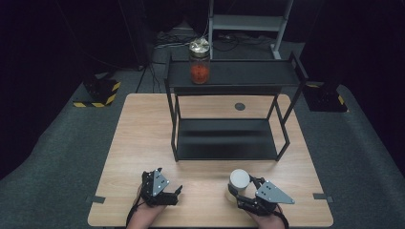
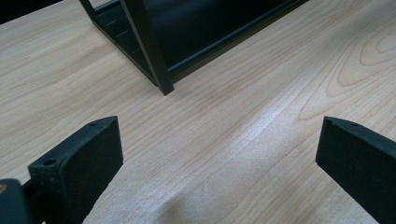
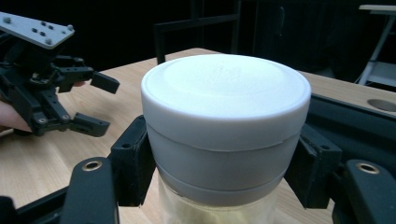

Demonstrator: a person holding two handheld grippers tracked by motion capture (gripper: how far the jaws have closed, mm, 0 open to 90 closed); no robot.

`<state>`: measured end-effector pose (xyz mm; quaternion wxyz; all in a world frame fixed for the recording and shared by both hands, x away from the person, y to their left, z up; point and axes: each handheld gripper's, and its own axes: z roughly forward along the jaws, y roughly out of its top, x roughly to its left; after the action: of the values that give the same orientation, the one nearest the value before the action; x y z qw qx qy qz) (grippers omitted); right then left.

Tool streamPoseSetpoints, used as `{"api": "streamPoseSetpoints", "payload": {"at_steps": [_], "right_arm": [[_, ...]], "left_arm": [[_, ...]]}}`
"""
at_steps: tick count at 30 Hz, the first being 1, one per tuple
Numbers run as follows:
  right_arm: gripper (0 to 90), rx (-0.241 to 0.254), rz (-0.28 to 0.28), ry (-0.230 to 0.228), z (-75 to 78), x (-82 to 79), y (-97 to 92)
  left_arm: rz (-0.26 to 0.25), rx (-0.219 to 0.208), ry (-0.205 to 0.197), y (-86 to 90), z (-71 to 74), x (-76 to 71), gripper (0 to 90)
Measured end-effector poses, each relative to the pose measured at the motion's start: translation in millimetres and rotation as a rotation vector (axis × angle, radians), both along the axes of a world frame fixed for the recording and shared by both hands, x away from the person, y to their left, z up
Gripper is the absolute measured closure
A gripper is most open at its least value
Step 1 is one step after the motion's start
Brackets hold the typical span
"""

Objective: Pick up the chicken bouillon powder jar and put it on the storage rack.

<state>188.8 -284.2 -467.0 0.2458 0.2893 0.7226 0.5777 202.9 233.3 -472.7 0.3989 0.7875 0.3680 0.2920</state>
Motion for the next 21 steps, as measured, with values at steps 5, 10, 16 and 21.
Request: {"api": "streamPoseSetpoints", "payload": {"at_steps": [5, 10, 16, 21], "right_arm": [[34.0, 0.002, -0.026, -0.006, 0.1, -1.1, -7.0], [33.9, 0.013, -0.050, -0.004, 1.0, -2.0, -13.8], [33.9, 0.031, -0.072, -0.017, 4.9, -3.8, -20.7], [33.9, 0.054, -0.088, -0.037, 12.5, -4.1, -26.7]], "left_arm": [[-0.001, -0.001, 0.001, 0.3, 0.0, 0.2, 1.0], [-0.002, -0.002, 0.001, 0.6, -0.1, 0.3, 1.0], [-0.001, -0.005, -0.002, 1.0, -0.5, -0.2, 0.9], [0.000, -0.001, -0.009, 0.2, -0.9, -1.5, 0.9]]}}
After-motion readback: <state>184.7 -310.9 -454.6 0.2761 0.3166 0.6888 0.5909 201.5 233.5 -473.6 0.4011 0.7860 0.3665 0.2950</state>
